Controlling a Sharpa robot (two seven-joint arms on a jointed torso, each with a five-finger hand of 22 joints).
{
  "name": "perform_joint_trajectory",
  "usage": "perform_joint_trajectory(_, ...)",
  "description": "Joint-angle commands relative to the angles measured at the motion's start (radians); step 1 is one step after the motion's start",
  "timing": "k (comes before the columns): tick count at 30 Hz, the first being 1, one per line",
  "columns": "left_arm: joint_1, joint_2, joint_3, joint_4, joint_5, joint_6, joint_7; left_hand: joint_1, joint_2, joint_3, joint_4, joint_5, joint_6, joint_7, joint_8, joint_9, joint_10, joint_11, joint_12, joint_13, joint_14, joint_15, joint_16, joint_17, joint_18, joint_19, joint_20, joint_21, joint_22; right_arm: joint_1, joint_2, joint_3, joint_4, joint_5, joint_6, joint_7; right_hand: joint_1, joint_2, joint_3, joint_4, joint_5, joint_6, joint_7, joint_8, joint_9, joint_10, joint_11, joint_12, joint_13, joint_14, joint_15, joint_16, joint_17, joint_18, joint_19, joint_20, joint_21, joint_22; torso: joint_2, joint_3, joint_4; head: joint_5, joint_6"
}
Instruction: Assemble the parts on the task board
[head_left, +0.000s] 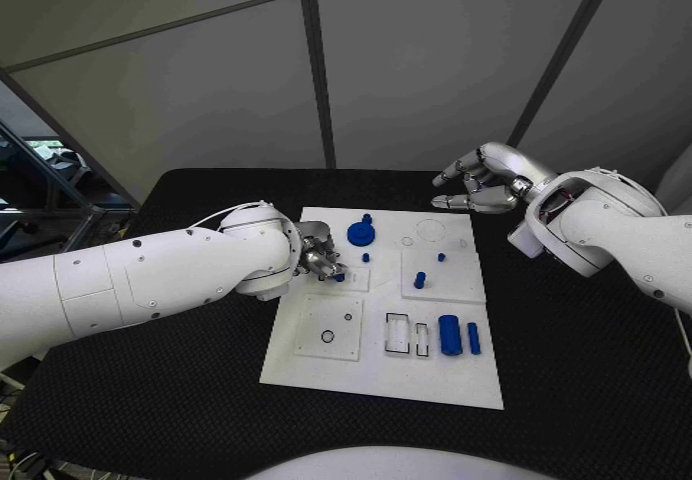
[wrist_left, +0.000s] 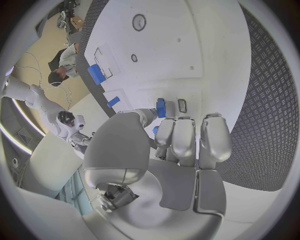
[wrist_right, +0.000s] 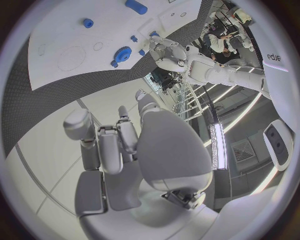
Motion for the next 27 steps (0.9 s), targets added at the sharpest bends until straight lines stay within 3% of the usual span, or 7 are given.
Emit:
perform_joint_trajectory(1,0.001,0.002,0.0,0.001,-0.023,-0.007,-0.009,-0.013,0.001,0.128,-0.123,0.003,-0.007,-0.004,0.006,0.003,0.001,0.0,-0.004,0.0,0.02,-0.002,0.002,0.002,-0.008,0.006,0.0,0.007,0.002,0.002,0.002,0.001,0.0,-0.004,0.007,0.008,0.004,0.004,-0.005,0.002,0.004,-0.006,0.0,-0.006,-0.001,-0.005,-0.002,0.001,0.03,0.058,-0.004,-0.004,0.082,0.012,-0.005,0.0,-0.004,-0.001,0.0,0.0,-0.0004,0.001,-0.001)
perform_joint_trajectory(14,-0.003,0.012,0.0,-0.007,-0.052,-0.002,-0.01,-0.017,0.0,0.135,-0.128,0.003,-0.008,-0.004,0.009,0.006,0.002,0.0,-0.004,0.001,0.02,-0.003,0.002,0.001,-0.008,0.008,0.0,0.008,0.005,0.002,0.004,0.001,-0.001,-0.004,0.01,0.009,0.004,0.004,-0.005,0.002,0.004,-0.006,0.0,-0.006,-0.001,-0.005,-0.002,0.001,0.03,0.058,-0.004,-0.004,0.082,0.012,-0.005,0.0,-0.004,-0.001,0.0,0.0005,0.0005,-0.002,-0.005)
perform_joint_trajectory(27,-0.004,0.011,0.0,-0.003,-0.069,0.045,-0.013,-0.023,-0.007,0.148,-0.142,0.002,-0.011,-0.004,0.014,0.011,0.001,0.0,-0.004,-0.002,0.02,-0.003,0.002,0.001,-0.008,0.008,-0.001,0.008,0.006,0.002,0.005,0.0,-0.003,-0.004,0.018,0.008,0.003,0.005,-0.006,0.004,0.004,-0.007,0.0,-0.006,-0.001,-0.004,-0.002,0.002,0.03,0.058,-0.003,-0.004,0.082,0.012,-0.005,0.0,-0.005,-0.002,-0.001,0.0003,0.0004,-0.001,-0.01)
